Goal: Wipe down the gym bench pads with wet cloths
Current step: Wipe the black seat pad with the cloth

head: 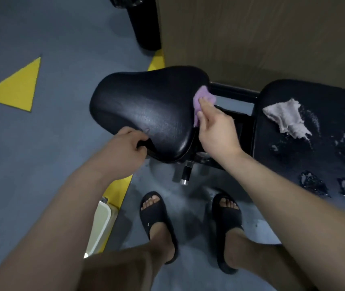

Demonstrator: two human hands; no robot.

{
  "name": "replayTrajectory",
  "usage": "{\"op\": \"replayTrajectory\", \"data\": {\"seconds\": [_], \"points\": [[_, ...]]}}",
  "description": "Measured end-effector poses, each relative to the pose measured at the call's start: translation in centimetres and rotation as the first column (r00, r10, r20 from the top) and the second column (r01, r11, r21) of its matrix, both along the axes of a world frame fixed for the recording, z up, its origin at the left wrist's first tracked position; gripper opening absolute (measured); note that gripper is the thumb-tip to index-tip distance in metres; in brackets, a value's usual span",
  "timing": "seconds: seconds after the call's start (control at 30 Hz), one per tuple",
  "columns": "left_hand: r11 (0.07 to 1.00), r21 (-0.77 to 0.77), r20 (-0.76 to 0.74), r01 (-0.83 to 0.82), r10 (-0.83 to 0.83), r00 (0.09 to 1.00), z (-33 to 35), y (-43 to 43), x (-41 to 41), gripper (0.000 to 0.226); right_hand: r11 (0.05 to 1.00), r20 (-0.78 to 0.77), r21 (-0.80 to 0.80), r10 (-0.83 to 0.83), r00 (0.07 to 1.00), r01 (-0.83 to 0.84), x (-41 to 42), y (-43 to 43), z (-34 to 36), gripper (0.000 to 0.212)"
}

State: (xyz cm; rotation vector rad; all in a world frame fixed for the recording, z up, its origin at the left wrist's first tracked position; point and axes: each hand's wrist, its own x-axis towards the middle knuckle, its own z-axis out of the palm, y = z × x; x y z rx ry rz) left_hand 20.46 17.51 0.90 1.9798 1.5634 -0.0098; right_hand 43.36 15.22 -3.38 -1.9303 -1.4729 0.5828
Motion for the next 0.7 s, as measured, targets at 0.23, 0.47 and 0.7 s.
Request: {"op": "replayTrajectory", "data": {"seconds": [0.23, 0.47, 0.7], "points": [[0.981, -0.003, -0.092, -0.194, 0.193, 0.977, 1.5, -1.1, -3.6, 0.039, 0.881, 0.432, -0.133, 0.463, 0.774, -0.453, -7.4, -1.0, -1.8, 0.054], [0.968, 0.030, -0.092, -0.249, 0.251, 0.964, 2.3, -1.5, -3.7, 0.032, 0.730, 0.525, -0.284, 0.661, 0.537, -0.621, -9.7, 0.4, -1.1, 0.056], [0.970, 0.028, -0.069, -0.241, 0.243, 0.968, 2.3, -1.0, -3.5, 0.027, 0.818, 0.545, -0.280, 0.566, 0.619, -0.502, -9.1, -1.3, -1.0, 0.054]]}}
